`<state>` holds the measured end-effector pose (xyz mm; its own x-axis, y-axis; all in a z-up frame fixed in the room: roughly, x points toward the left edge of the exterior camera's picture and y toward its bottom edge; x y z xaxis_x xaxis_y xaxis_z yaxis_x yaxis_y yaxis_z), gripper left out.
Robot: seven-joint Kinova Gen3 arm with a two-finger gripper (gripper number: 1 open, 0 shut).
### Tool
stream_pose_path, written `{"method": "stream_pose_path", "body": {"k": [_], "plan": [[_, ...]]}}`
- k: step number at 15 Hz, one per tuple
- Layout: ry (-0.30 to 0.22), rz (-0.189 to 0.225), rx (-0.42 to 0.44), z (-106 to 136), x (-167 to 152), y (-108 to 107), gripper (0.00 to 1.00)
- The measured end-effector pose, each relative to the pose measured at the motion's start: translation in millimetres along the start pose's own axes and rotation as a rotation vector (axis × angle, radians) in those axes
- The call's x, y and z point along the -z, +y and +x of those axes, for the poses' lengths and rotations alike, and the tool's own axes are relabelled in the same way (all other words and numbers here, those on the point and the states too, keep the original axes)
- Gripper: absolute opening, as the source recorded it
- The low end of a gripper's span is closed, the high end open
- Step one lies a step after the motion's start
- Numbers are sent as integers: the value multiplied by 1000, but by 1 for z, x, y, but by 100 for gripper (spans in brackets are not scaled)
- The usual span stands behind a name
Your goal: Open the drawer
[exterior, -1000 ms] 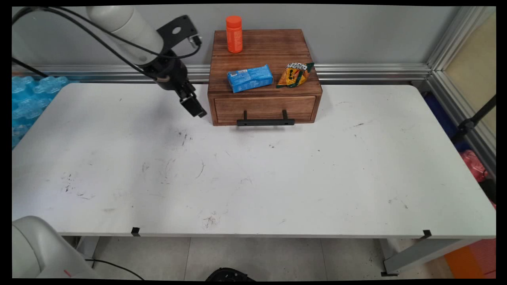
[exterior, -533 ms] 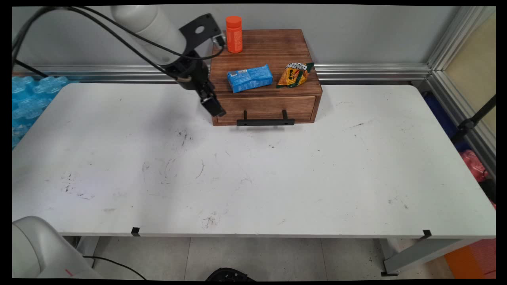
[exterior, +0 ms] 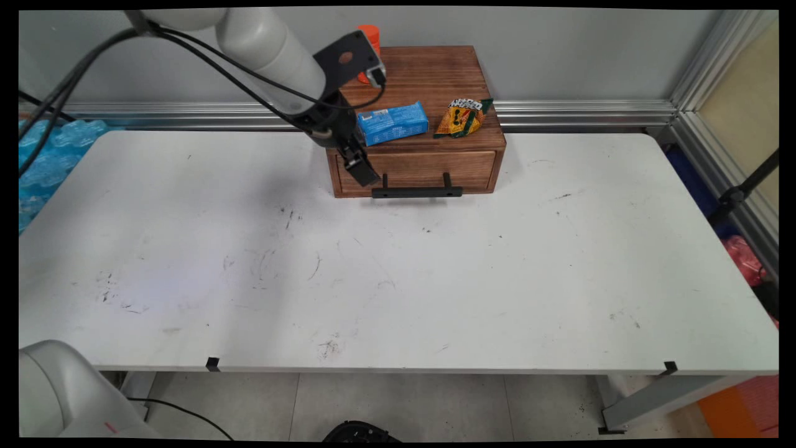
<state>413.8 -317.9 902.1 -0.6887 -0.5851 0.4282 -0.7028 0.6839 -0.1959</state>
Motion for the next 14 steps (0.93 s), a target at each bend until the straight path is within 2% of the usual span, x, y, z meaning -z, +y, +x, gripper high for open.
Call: {"method": "stream_pose_path", "body": {"k": [6, 14], "plan": [[9, -13, 11, 13, -19, 21, 100], [24, -28, -13, 19, -49, 25, 100]]}}
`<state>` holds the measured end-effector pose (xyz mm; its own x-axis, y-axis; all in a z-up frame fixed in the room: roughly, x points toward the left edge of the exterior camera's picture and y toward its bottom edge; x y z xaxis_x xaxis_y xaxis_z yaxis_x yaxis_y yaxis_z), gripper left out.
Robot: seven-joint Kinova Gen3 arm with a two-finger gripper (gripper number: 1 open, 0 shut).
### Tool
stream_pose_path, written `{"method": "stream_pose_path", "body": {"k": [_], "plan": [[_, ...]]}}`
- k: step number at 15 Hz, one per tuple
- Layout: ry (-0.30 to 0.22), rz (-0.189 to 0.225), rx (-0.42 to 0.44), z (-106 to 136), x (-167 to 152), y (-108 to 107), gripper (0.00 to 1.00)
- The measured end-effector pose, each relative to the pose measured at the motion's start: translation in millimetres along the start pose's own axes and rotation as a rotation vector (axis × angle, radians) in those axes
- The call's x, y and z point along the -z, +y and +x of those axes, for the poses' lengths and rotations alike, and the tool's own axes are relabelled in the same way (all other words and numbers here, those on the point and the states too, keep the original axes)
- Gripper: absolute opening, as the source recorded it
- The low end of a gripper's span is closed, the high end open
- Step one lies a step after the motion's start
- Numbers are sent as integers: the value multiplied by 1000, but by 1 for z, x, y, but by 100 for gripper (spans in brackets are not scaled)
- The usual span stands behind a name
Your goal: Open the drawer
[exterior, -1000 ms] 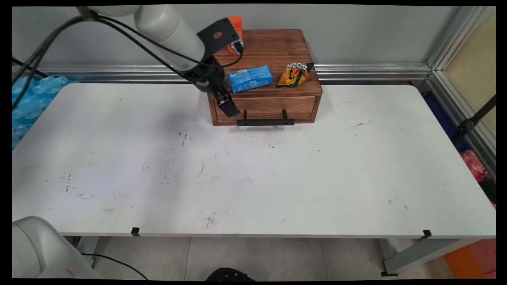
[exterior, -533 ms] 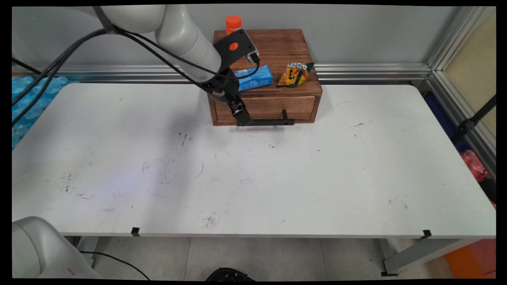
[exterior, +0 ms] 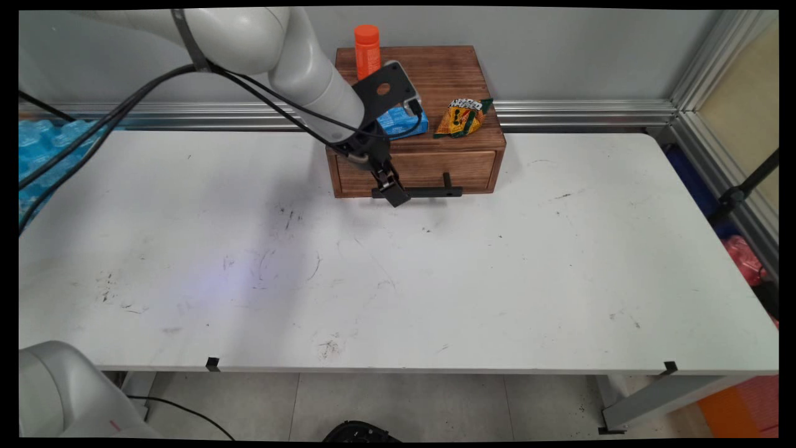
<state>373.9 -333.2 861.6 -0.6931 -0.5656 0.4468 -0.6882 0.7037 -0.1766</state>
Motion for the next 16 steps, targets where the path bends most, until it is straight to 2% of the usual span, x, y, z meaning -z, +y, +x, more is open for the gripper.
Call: {"method": "stream_pose_path", "body": {"k": [16], "plan": [[26, -28, -62, 0, -53, -2, 100]]}}
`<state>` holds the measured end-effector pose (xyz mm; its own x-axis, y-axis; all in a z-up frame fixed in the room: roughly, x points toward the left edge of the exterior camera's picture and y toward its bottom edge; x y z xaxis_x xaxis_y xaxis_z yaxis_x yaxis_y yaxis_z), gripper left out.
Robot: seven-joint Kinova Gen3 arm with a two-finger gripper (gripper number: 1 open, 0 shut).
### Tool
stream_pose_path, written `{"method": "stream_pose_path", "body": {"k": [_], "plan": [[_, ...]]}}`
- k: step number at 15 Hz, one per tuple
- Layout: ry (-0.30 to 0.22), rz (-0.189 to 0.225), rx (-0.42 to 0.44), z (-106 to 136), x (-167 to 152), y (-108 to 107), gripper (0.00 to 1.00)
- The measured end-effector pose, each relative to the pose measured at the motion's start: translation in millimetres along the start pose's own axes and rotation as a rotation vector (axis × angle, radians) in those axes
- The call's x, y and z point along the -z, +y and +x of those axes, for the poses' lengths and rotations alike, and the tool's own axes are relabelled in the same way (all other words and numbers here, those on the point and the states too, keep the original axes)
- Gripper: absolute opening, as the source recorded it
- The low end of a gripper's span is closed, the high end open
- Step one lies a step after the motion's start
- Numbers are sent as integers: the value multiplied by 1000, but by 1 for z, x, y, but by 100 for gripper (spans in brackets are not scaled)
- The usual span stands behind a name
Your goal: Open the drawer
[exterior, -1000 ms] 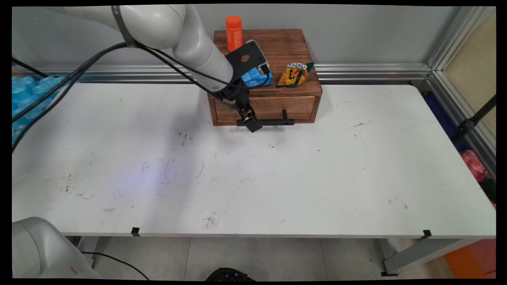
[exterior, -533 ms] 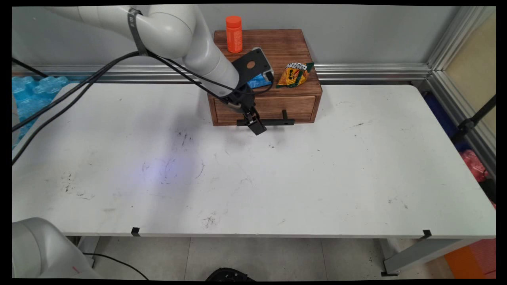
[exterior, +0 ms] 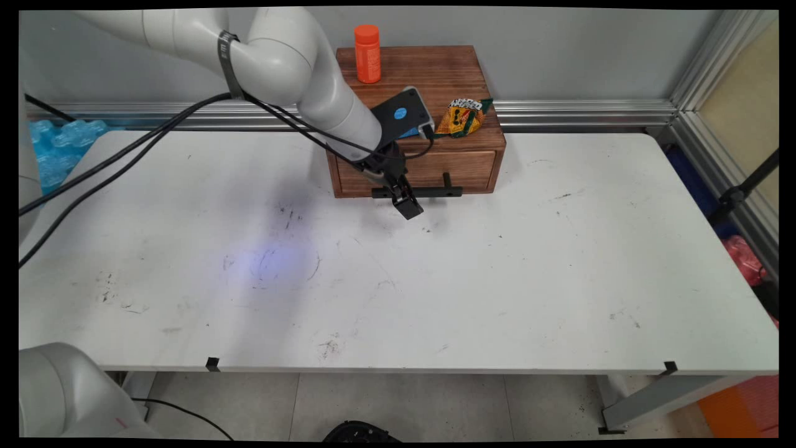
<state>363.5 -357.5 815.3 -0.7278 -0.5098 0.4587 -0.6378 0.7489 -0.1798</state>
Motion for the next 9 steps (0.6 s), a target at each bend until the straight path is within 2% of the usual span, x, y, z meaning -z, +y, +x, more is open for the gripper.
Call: {"method": "stream_pose_path", "body": {"k": [9], "plan": [[1, -27, -29, -5, -15, 4, 100]]}}
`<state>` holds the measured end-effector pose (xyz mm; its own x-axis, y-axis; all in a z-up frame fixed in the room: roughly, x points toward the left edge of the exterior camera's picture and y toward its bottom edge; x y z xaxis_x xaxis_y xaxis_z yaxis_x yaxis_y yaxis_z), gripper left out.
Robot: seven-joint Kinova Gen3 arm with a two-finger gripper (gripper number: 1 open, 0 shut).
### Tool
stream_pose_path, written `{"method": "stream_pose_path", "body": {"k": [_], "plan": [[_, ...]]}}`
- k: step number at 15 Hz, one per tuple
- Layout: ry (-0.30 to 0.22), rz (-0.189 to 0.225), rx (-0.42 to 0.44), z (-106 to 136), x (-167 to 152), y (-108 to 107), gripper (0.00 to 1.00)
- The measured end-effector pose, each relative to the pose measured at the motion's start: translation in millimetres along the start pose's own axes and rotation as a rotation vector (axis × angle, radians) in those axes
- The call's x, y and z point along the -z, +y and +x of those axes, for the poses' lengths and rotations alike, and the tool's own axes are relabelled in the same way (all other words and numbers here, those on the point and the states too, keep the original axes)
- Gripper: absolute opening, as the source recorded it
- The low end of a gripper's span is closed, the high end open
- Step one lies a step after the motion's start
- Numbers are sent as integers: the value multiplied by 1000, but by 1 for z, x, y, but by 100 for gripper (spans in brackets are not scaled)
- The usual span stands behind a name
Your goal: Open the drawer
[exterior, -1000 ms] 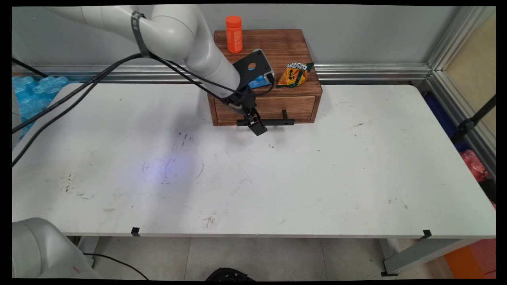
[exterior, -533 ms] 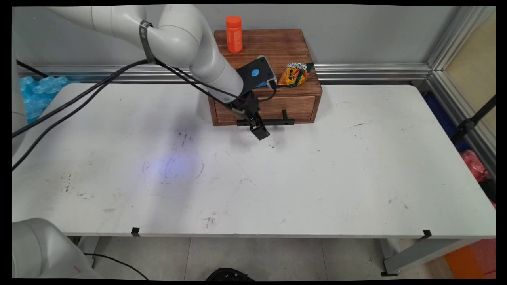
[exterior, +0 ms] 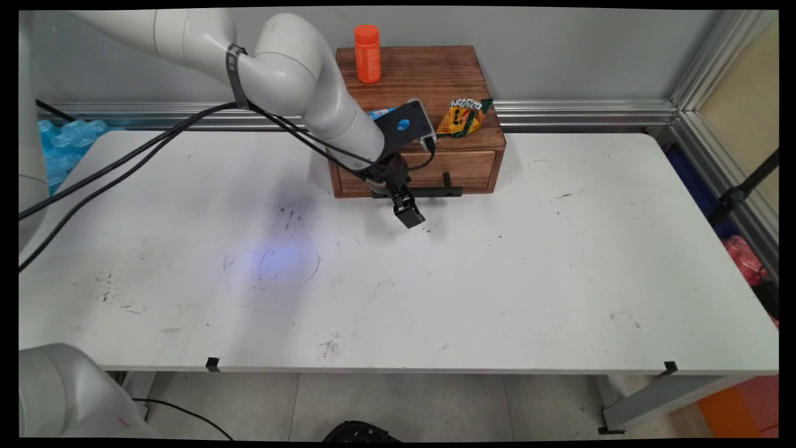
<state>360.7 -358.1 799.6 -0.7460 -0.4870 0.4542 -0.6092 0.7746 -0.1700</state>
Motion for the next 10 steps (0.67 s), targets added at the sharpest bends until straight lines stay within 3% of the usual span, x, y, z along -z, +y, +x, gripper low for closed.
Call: {"method": "stream_pose_path", "body": {"k": [10], "plan": [[-2, -50, -17, -7, -12, 13, 100]]}}
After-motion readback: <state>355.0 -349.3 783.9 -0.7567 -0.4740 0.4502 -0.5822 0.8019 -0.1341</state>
